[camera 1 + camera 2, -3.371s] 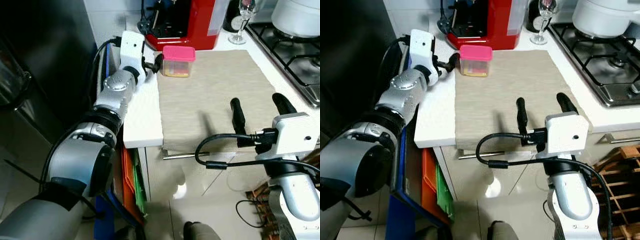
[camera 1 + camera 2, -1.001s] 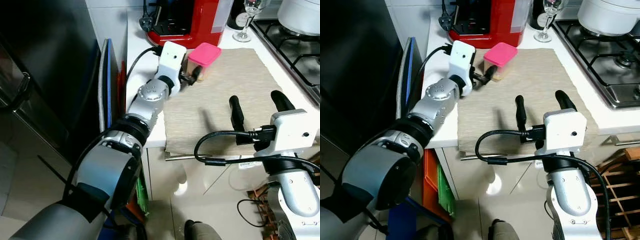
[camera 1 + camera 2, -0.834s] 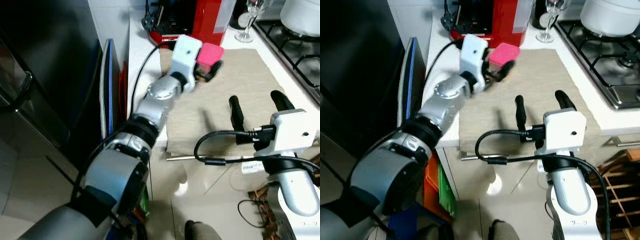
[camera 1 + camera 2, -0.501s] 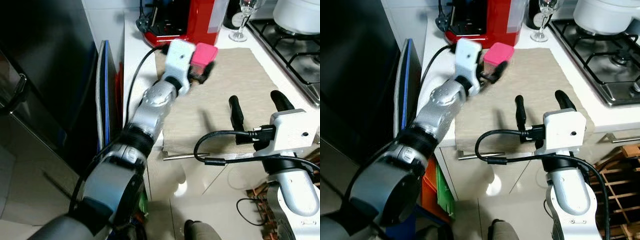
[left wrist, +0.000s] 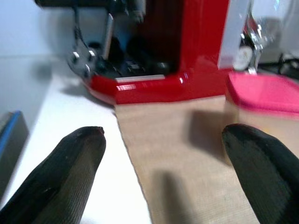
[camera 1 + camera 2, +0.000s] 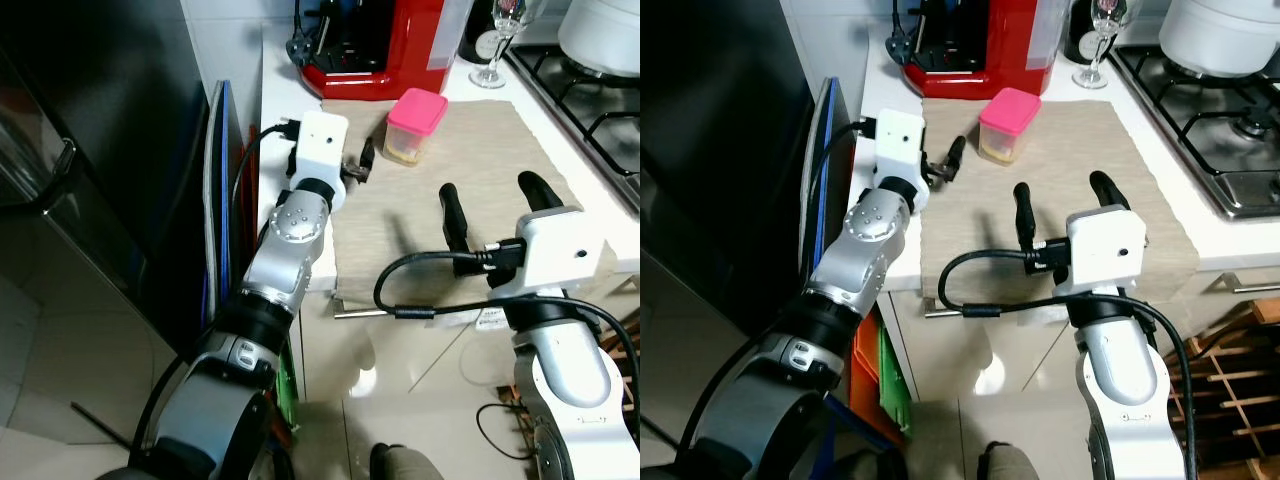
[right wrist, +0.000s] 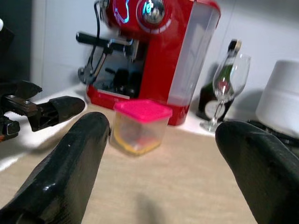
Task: Restocking fridge
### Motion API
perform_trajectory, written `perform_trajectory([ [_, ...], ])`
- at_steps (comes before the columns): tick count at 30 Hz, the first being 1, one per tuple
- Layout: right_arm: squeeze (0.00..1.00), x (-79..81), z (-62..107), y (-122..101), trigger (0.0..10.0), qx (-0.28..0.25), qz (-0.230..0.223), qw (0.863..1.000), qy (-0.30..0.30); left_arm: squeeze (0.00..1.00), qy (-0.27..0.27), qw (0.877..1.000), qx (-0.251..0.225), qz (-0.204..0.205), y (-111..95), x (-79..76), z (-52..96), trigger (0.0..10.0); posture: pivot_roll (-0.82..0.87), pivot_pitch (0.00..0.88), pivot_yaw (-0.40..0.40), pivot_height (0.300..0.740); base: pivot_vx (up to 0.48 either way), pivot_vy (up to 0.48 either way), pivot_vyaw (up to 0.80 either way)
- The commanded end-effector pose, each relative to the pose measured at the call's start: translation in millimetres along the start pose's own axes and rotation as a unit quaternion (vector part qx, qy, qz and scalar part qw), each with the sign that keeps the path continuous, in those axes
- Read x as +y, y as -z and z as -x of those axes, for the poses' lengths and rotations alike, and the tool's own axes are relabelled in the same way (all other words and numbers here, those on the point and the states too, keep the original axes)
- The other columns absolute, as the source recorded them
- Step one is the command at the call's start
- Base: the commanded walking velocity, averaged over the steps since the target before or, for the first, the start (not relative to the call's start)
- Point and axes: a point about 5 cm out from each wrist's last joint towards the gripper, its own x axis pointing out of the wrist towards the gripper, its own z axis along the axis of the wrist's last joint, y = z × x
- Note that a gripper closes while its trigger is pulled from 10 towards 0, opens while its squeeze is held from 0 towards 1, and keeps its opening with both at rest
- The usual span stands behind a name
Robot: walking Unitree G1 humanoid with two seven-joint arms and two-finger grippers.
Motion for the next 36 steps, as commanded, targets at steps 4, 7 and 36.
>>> perform_trajectory([
  [4, 0.0, 0.3, -3.8, -2, 10.0, -0.014, -0.001, 1.0, -0.004, 0.0, 0.012, 0.999, -0.006, 0.034, -3, -24.7, -0.9, 10.0, -0.28, 0.045, 0.044, 0.74, 0.262, -0.398, 0.0],
  [7, 0.0, 0.8, -3.3, -2, 10.0, -0.017, -0.001, 1.0, -0.004, 0.0, 0.011, 0.999, -0.006, 0.037, -4, -24.0, -3.5, 10.0, -0.28, 0.045, 0.049, 0.74, 0.265, -0.398, 0.0],
  [36, 0.0, -0.8, 14.0, -6, 10.0, -0.004, 0.001, 1.0, 0.004, 0.0, 0.075, 0.997, 0.033, -0.008, -6, -1.2, -26.9, 10.0, -0.32, 0.131, 0.053, 0.74, 0.019, -0.027, 0.0],
])
